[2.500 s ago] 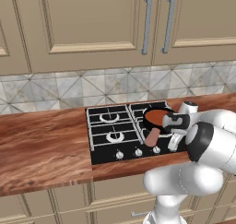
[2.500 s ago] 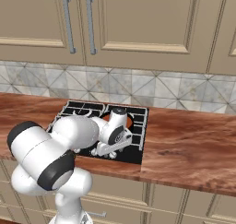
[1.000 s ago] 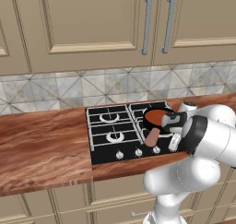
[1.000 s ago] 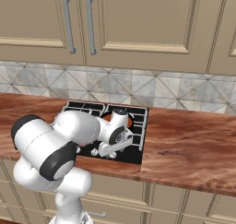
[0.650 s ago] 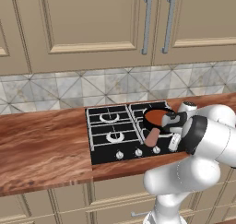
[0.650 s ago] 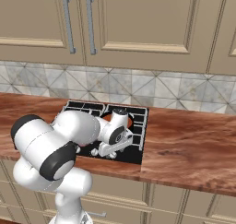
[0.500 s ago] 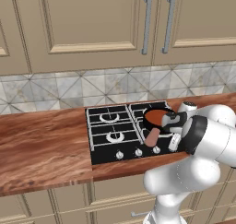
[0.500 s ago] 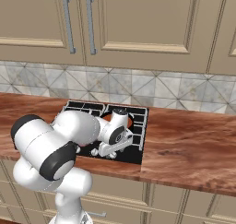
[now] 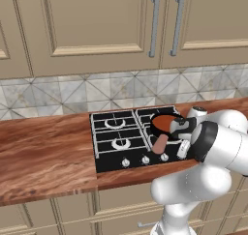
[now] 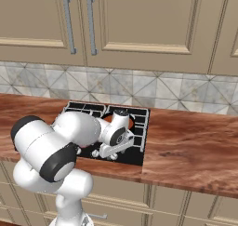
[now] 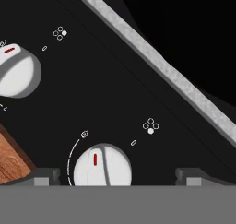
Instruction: Wait until the marinara sauce is simmered to a deep red color and then turn off the stove.
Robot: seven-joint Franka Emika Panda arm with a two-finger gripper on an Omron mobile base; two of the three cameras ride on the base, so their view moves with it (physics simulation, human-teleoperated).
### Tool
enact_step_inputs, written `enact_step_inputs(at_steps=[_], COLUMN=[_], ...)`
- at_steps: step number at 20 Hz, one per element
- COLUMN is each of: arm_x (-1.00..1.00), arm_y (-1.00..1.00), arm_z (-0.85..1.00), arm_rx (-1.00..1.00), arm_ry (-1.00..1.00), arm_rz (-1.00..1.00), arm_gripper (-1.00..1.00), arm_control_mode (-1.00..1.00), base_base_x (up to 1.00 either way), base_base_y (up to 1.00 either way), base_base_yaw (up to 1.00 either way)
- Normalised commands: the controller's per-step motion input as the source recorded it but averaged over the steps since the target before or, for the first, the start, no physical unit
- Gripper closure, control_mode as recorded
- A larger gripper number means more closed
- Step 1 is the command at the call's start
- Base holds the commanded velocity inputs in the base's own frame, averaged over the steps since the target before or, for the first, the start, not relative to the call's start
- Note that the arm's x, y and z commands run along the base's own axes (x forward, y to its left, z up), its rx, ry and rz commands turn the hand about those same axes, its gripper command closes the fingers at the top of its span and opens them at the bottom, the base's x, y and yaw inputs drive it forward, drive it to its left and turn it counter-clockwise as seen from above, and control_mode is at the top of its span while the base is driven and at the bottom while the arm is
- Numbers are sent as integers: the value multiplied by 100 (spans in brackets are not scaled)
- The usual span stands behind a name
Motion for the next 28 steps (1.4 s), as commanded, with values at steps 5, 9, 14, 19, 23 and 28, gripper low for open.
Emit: enact_step_inputs(at_steps=[5,9,14,19,23,28], arm_x=[0,0,0,0,0,0], arm_y=[0,0,0,0,0,0], arm_z=[0,0,0,0,0,0], arm_rx=[0,0,0,0,0,0], arm_ry=[0,0,0,0,0,0], arm_rz=[0,0,0,0,0,0], arm_gripper=[-100,-100,-100,-100,-100,-100], arm_control_mode=[-100,-100,-100,-100,-100,-100], base_base_x=[0,0,0,0,0,0], base_base_y=[0,0,0,0,0,0], base_base_yaw=[0,0,0,0,0,0])
